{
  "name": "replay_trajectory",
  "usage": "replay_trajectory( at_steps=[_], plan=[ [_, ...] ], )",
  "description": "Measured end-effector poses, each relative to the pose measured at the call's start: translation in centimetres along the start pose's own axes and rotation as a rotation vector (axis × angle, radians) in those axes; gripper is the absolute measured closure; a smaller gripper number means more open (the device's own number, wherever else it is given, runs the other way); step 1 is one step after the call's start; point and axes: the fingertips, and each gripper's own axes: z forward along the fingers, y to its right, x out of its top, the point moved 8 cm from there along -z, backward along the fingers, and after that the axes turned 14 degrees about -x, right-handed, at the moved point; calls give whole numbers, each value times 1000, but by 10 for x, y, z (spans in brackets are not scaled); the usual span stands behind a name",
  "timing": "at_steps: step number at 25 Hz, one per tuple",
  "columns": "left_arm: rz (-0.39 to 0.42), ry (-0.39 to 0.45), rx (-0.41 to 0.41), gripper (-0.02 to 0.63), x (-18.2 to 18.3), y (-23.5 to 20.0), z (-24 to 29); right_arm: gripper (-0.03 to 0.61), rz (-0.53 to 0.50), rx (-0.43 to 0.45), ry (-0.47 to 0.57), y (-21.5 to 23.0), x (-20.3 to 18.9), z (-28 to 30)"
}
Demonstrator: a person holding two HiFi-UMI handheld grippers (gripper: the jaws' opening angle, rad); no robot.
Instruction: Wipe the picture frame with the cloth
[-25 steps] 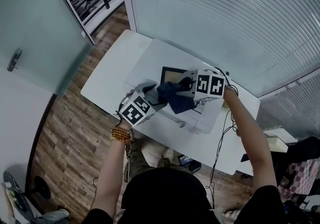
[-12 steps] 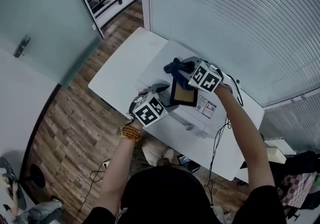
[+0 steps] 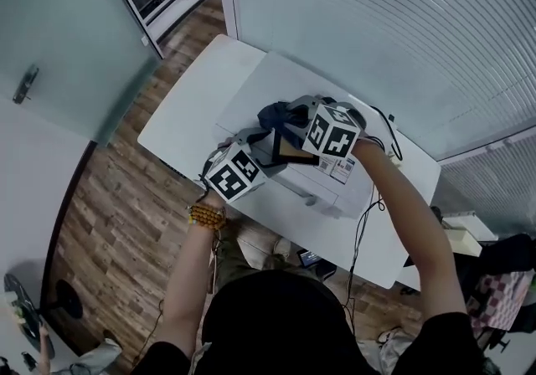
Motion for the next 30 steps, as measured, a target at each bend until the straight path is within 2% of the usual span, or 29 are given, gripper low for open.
replay_trajectory(
  at_steps=[8,10,13,15,16,18,20,21,23,24,27,30],
  plan=[
    [-16,3,-15,279,0,-1,3,541,-6,75,39,-33,6,-19],
    [-14,2,-19,281,0,0,3,541,13,149,52,-34,4,-23],
    [-16,3,-24,284,0,1,3,540,52,307,104,-22,1,-30],
    [-18,4,-27,288,0,1,2,540,121,333,160,2,5,-37],
    [-17,5,-27,292,1,1,1,538,158,293,185,18,8,-40],
    [-10,7,-24,299,1,0,0,538,191,132,190,49,12,-35],
    [-4,9,-17,300,1,0,-1,538,127,-22,112,62,11,-16],
    [0,7,-15,299,0,0,-1,538,70,-67,56,60,8,-5],
    [8,-1,-13,302,2,1,-2,538,-9,-101,-27,47,3,14],
    [12,-2,-13,305,2,1,-2,539,-3,-107,-37,41,2,20],
    [28,7,-14,307,4,0,-3,540,53,-144,-14,30,4,22],
    [30,6,-16,307,3,0,-3,541,41,-112,3,18,8,16]
  ],
)
